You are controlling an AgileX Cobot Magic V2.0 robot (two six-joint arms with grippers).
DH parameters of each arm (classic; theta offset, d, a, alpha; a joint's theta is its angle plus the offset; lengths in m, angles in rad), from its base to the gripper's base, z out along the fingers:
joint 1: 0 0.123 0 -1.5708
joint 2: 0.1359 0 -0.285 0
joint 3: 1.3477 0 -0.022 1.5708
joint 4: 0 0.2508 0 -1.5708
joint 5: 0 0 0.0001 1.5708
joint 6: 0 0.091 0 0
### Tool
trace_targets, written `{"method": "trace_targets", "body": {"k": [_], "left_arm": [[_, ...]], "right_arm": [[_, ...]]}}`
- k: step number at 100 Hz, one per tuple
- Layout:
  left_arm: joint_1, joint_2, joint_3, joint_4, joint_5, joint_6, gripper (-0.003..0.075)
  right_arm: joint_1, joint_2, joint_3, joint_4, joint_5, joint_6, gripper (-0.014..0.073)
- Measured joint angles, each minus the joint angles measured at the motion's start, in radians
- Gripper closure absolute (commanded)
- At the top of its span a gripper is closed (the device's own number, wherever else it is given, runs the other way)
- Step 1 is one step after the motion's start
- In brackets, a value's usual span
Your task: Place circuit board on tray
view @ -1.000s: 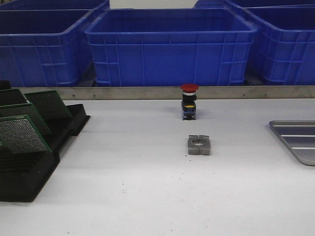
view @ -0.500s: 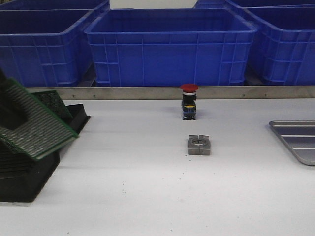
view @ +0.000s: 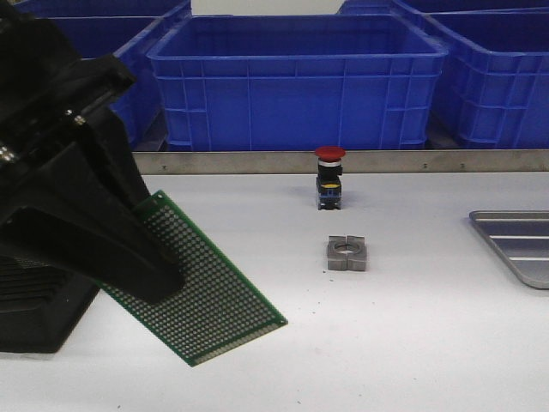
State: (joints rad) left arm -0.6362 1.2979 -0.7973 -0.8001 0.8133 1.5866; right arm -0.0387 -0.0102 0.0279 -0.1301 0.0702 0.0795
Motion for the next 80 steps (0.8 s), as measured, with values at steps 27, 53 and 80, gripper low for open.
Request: {"method": "trace_targets", "body": {"k": [27, 53, 80], "left_arm": [[-0.002, 0.0, 0.0, -0.02, -0.002, 0.0, 0.0737], [-0.002, 0.0, 0.0, -0.029, -0.002, 0.0, 0.0737], [-0.002, 0.0, 0.0, -0.031, -0.008, 0.0, 0.0737]], "right_arm": [[0.0, 0.0, 0.0, 0.006, -0.004, 0.007, 0.0654], [0.0, 0.0, -0.127, 0.052, 0.189, 0.014, 0.0656], [0.0, 0.081, -0.37, 0.106, 0.585, -0.001, 0.0656]]}}
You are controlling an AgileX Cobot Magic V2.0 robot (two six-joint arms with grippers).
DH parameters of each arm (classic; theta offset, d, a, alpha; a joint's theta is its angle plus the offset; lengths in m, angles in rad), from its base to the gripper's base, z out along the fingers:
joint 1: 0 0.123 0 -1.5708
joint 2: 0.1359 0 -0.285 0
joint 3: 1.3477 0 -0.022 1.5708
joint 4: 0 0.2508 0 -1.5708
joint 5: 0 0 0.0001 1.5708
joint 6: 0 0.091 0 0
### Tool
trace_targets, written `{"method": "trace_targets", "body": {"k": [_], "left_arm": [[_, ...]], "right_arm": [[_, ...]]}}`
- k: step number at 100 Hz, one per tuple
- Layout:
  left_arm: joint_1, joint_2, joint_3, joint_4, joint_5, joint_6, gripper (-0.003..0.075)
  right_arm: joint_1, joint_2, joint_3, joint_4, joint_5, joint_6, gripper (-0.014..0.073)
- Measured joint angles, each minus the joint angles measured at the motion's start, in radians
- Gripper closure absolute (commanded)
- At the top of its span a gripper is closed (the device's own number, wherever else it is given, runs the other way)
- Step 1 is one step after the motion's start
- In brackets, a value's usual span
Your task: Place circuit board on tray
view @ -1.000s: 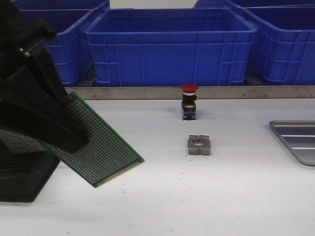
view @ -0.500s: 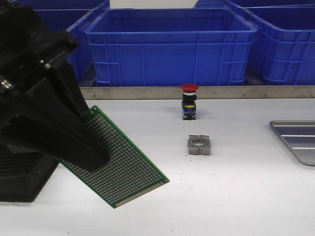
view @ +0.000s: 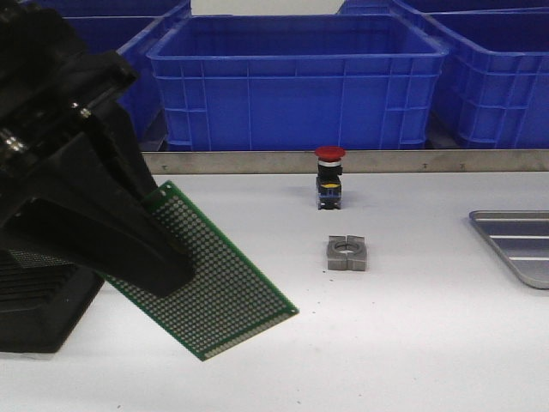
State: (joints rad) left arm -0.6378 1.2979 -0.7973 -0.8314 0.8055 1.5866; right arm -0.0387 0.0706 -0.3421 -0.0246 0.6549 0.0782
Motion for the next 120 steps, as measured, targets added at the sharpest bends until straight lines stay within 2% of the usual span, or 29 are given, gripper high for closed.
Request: {"method": "trace_targets", "body": {"k": [9, 20, 40, 49, 66, 73, 103, 110, 120], "left_arm": [[0.0, 0.0, 0.0, -0.004, -0.006, 0.0, 0.0737], [0.0, 0.0, 0.0, -0.008, -0.008, 0.0, 0.0737], [0.0, 0.0, 0.0, -0.033, -0.008, 0.0, 0.0737], [0.0, 0.0, 0.0, -0.057, -0.01, 0.0, 0.0737], [0.0, 0.0, 0.0, -0.086, -0.01, 0.0, 0.0737], [0.0, 0.0, 0.0, -0.089, -0.01, 0.0, 0.0737], [0.0, 0.0, 0.0, -0.1, -0.016, 0.0, 0.0737], [0.0, 0.0, 0.0, -0.1, -0.016, 0.0, 0.0737], [0.0, 0.0, 0.0, -0.105, -0.016, 0.0, 0.0737]], "right_arm": [[0.0, 0.1, -0.074, 0.034, 0.1, -0.078, 0.0656], [0.009, 0.238, -0.136, 0.108, 0.149, -0.217, 0.0656], [0.118, 0.417, -0.16, 0.385, 0.116, -0.426, 0.0627], [0.177, 0.499, -0.16, 0.479, 0.098, -0.548, 0.0536], [0.27, 0.681, -0.16, 0.67, 0.045, -0.818, 0.0233], [0.313, 0.75, -0.16, 0.767, 0.024, -0.96, 0.0179], [0.496, 1.007, -0.167, 1.24, 0.0, -1.665, 0.0181], [0.533, 1.048, -0.176, 1.335, 0.011, -1.773, 0.0181], [0.575, 1.1, -0.192, 1.414, 0.031, -1.853, 0.0186]]}}
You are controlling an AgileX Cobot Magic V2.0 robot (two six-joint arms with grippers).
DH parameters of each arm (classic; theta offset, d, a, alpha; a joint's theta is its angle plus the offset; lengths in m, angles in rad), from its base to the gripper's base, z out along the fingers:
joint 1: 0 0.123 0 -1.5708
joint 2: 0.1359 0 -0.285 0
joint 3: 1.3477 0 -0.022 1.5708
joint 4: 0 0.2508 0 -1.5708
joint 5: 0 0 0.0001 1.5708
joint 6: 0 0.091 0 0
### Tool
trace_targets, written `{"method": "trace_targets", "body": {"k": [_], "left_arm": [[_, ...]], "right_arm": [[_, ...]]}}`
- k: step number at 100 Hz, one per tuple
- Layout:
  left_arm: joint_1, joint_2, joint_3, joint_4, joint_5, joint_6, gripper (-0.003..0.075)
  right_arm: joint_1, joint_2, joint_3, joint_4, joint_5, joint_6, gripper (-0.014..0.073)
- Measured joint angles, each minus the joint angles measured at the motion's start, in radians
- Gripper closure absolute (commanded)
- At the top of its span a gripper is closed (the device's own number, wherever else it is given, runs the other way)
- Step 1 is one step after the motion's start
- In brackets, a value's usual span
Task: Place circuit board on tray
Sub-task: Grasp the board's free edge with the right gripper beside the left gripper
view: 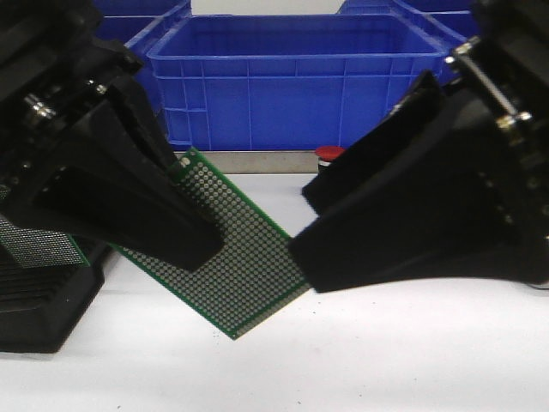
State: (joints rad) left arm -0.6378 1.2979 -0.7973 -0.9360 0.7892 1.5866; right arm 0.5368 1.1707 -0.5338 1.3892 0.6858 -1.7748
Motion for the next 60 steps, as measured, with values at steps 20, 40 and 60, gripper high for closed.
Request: {"method": "trace_targets", "body": {"k": [20, 40, 60], "left_arm": [[0.0, 0.0, 0.0, -0.019, -0.004, 0.0, 0.0737], [-0.001, 0.0, 0.0, -0.021, -0.006, 0.0, 0.0713], [-0.001, 0.001, 0.0, -0.03, -0.022, -0.004, 0.0372]], "right_arm": [[0.036, 0.096, -0.031, 0.03, 0.011, -0.028, 0.0365], [0.038, 0.122, -0.055, 0.039, 0.004, -0.033, 0.0668], [0.038, 0.122, -0.055, 0.041, 0.006, -0.048, 0.0655]]}}
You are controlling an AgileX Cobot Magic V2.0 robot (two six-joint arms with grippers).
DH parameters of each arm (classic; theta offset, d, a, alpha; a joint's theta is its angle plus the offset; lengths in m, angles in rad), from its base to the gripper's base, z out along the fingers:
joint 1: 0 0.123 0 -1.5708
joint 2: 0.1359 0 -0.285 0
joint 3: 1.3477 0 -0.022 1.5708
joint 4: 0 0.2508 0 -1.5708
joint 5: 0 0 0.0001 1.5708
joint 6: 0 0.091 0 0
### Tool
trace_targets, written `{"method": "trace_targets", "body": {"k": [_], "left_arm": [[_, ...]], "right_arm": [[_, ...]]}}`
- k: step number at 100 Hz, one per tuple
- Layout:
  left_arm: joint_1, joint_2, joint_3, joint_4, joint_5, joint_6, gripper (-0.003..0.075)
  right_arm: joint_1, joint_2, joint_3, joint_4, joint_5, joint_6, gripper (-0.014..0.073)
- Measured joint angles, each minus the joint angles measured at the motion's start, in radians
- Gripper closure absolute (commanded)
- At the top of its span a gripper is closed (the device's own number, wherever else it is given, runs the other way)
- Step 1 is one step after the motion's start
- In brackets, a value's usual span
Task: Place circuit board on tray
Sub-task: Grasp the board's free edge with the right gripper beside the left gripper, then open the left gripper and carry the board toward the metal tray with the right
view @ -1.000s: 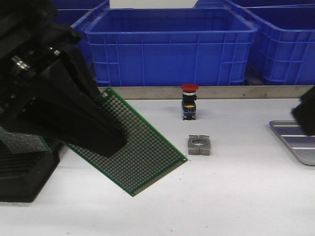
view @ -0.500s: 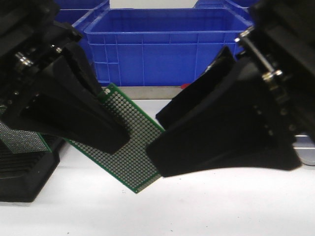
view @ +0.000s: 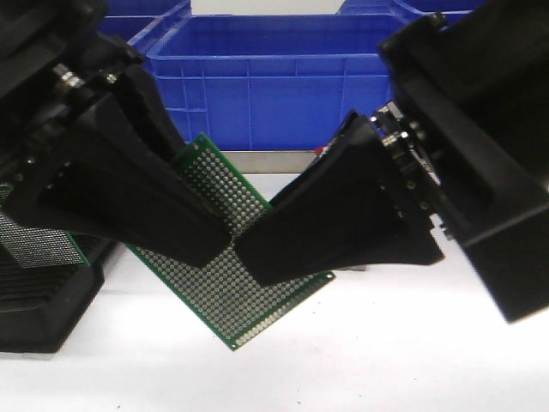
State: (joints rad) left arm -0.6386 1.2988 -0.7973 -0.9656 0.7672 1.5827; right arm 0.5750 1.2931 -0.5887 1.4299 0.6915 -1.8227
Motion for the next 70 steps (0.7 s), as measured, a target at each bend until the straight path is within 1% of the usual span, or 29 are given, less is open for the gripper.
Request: {"method": "trace_targets", "body": {"k": [1, 5, 12, 28, 44, 58, 70], "left_arm": [[0.0, 0.0, 0.0, 0.0, -0.002, 0.0, 0.0345], [0.0, 0.0, 0.0, -0.002, -0.006, 0.0, 0.0281], [0.0, 0.0, 0.0, -0.002, -0.013, 0.0, 0.0229], [0.0, 0.0, 0.0, -0.002, -0.067, 0.0, 0.0229], [0.0, 0.0, 0.0, -0.004, -0.127, 0.0, 0.023], [0.0, 0.0, 0.0, -0.006, -0.158, 0.0, 0.0234], [0.0, 0.0, 0.0, -0.006, -0.162, 0.0, 0.0234]], "right_arm": [[0.0, 0.0, 0.0, 0.0, 0.0, 0.002, 0.0655], [0.0, 0.0, 0.0, 0.002, 0.0, 0.009, 0.0655], [-0.002, 0.0, 0.0, 0.004, 0.0, 0.041, 0.0655], [-0.05, 0.0, -0.001, -0.005, 0.016, 0.16, 0.0655], [-0.137, 0.0, -0.001, -0.078, 0.083, 0.262, 0.0655], [-0.27, 0.0, -0.001, -0.103, 0.093, 0.374, 0.0655], [-0.425, 0.0, -0.001, -0.105, 0.053, 0.451, 0.0655]]}}
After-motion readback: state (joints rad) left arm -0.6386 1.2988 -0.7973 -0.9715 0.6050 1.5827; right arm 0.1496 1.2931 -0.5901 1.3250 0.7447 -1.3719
